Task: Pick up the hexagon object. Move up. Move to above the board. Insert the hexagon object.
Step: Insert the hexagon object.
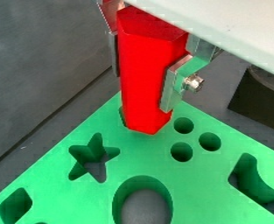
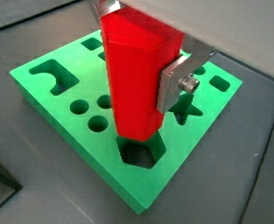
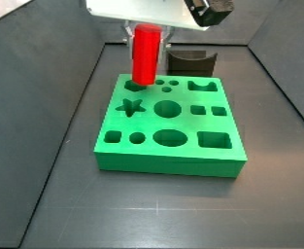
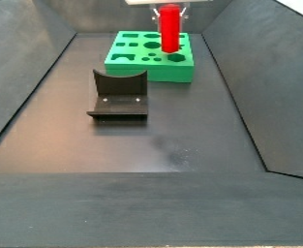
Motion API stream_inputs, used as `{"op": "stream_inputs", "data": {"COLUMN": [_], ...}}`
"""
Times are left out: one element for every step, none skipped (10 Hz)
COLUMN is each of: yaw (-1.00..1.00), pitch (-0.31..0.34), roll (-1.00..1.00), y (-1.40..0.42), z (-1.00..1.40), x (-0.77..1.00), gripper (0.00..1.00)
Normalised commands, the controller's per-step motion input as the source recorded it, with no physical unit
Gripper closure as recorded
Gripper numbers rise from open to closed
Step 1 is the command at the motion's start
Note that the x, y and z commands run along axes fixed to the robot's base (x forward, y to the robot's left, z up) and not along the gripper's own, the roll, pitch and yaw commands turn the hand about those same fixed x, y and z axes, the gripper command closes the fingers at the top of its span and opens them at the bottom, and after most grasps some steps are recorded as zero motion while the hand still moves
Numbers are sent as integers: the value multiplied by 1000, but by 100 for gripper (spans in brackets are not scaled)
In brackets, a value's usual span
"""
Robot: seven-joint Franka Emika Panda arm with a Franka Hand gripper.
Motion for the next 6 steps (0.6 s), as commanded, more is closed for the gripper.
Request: {"op": "stream_inputs", "data": {"yaw": [0, 0, 0, 0, 66, 89], "pitch": [0, 0, 0, 0, -24, -51], "roll": [0, 0, 0, 0, 0, 0], "y": [74, 103, 97, 37, 23, 11], "z": [-23, -86, -66, -54, -103, -186], "x": [-97, -117, -83, -20, 0, -17], "gripper": [100, 100, 100, 100, 100, 100]}}
